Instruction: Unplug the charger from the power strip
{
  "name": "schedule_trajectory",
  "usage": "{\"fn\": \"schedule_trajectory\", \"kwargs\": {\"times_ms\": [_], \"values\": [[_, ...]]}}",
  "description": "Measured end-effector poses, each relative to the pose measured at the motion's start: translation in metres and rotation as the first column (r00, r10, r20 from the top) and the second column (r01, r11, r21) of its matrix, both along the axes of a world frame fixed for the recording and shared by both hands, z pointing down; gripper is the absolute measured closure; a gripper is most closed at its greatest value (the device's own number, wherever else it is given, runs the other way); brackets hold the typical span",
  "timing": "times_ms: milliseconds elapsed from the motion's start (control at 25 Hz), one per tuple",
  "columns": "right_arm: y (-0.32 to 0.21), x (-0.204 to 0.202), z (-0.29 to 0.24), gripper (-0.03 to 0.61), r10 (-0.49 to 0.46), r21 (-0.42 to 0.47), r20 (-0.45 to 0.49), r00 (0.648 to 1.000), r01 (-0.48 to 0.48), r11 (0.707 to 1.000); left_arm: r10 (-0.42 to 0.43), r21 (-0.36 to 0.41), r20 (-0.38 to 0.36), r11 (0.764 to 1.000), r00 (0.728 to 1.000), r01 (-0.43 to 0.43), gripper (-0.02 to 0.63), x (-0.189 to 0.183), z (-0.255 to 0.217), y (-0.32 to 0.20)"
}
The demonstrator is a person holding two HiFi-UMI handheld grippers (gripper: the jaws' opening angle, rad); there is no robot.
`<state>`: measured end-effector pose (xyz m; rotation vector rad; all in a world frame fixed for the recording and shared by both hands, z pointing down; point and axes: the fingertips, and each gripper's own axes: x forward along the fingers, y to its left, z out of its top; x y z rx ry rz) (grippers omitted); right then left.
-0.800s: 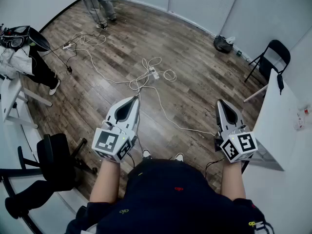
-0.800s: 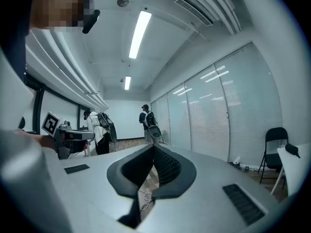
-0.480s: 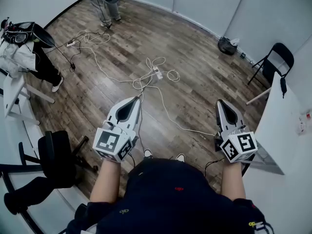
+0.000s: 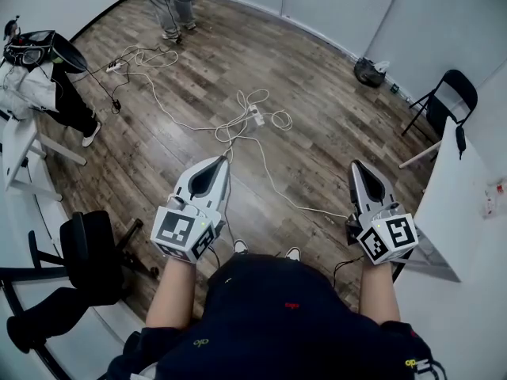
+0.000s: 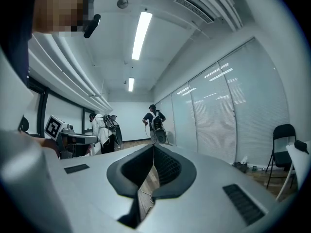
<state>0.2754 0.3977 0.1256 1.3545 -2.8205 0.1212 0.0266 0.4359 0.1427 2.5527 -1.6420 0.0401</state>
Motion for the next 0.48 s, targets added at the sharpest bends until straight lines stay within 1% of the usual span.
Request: {"fn": "schedule_trajectory", "kwargs": {"times_ms": [120,240,480], "values": [[-0.001,-0.016,0.002,0.557,-0.002,-0.006,-0.02,1.0,0.002,1.0,0.004,0.003,-0.003,1.0,1.0,-0.004,0.594,-0.014,0.002,-0.001],[-0.003,-0.039,0.003,0.556,0.0,-0.014,-0.025,1.0,-0.001,1.0,0.005,0.002,-0.004,1.0,1.0,-0.005,0.594,-0.037,0.006,-0.002],[0.0,-0.092,0.014,0.556,0.003,-0.024,-0.031,1.0,-0.003,1.0,0.007,-0.054,0.004,0.999,1.0,-0.007,0.594,-0.088,0.031,0.001]]}}
